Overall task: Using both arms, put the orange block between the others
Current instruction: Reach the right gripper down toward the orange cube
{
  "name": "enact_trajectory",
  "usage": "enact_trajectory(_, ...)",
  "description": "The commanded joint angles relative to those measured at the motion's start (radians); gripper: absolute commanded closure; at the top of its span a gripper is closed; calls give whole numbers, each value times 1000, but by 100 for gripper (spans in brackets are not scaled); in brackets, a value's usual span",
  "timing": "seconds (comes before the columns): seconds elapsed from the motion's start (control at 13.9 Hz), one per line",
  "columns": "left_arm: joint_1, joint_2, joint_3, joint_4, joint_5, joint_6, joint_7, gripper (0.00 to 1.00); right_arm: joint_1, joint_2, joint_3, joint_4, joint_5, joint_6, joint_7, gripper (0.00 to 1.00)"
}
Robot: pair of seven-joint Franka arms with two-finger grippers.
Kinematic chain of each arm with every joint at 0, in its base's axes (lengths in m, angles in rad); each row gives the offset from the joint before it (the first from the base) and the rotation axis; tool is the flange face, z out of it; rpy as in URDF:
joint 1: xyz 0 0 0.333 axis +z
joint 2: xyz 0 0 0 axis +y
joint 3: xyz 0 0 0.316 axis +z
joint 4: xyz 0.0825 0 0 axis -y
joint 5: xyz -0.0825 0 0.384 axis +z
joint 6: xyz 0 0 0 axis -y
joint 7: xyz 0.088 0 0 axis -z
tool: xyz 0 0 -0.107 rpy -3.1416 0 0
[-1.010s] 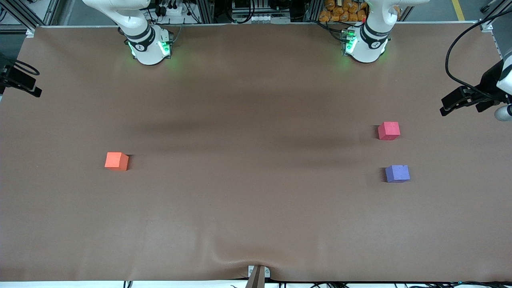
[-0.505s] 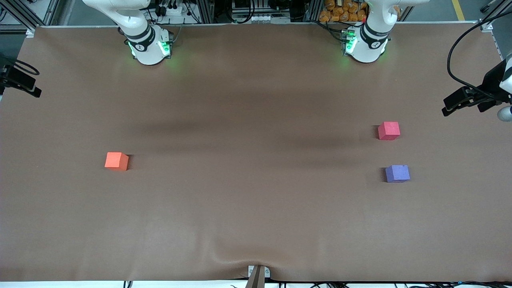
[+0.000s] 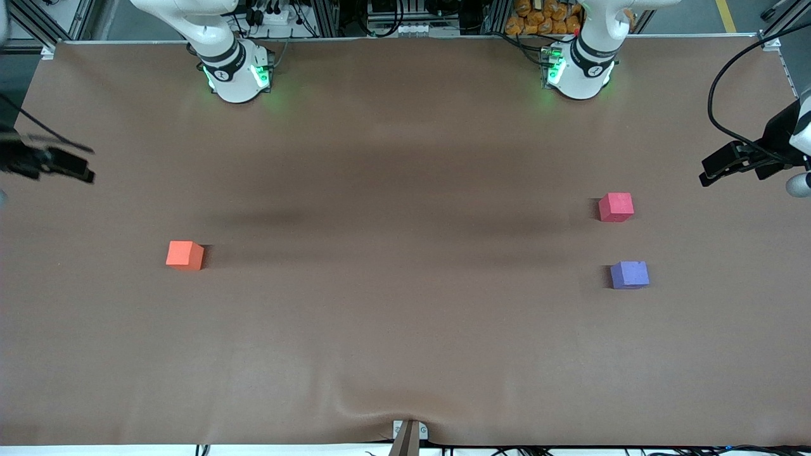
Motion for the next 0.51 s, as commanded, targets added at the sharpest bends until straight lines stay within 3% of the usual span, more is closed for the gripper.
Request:
enact_trajectory(0.0,5,10,1,17,-16,-18,21,0,4,126,3,15,-21,67,-11,0)
enact_trajectory(0.43,8,11,3,14,-16,-18,21,0,14,153,3,-262,-21,326,-13,0)
